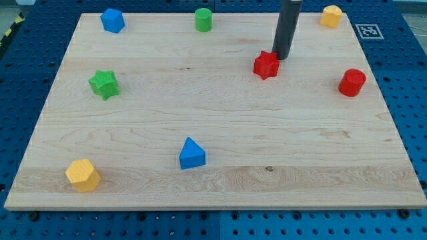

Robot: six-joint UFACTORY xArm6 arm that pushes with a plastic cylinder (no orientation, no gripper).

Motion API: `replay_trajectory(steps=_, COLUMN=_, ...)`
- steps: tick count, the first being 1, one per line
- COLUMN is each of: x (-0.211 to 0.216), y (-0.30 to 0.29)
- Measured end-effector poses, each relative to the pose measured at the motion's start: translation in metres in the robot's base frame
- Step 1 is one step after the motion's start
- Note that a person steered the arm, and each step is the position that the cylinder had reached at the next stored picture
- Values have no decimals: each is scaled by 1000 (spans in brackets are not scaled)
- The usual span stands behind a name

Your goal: Slide the red star horizontally to the right of the red circle

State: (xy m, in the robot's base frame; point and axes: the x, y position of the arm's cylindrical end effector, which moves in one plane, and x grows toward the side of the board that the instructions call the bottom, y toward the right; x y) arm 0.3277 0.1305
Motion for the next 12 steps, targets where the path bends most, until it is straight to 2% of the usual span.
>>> replay_trajectory(steps=6, x=10, y=3)
replay_trajectory(steps=11, x=-13, y=-2)
replay_trajectory(steps=12, x=1, y=-2)
